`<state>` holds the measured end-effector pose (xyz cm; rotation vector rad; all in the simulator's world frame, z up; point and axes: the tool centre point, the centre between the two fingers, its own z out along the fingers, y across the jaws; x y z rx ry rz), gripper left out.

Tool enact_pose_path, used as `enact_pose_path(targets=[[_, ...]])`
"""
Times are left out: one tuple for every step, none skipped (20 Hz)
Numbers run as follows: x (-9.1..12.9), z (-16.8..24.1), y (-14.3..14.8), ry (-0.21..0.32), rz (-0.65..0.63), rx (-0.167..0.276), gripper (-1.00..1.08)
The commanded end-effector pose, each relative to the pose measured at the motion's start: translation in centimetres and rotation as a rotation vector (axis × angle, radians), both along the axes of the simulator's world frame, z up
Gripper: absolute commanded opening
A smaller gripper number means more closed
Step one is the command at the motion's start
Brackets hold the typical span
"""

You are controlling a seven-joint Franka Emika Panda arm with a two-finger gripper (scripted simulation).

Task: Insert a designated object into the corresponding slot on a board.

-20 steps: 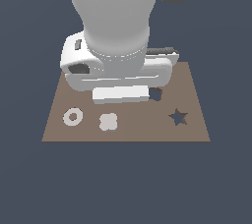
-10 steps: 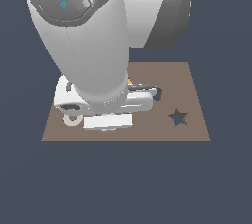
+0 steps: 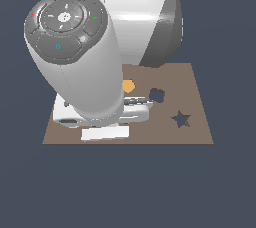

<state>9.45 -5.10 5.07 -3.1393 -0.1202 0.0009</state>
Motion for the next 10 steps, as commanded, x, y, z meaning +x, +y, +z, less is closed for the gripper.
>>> enact_pose_path(targets=[[0.1,-0.1,0.0,0.0,0.001,0.0,1.0],[0.0,-0.1,0.0,0.0,0.0,0.0,1.0],[0.1,-0.1,0.0,0.0,0.0,0.0,1.0],[0.1,-0.2,0.0,0.0,0.0,0.0,1.0],[0.1,-0.4,0.0,0.0,0.0,0.0,1.0],[0.1,-0.7,0.0,0.0,0.0,0.0,1.0],[0.1,-1.1,0.0,0.0,0.0,0.0,1.0],[0.1,-1.4,0.0,0.0,0.001,0.0,1.0],[0.1,-1.7,0.0,0.0,0.001,0.0,1.0],[0.2,-1.9,0.0,0.0,0.001,0.0,1.0]])
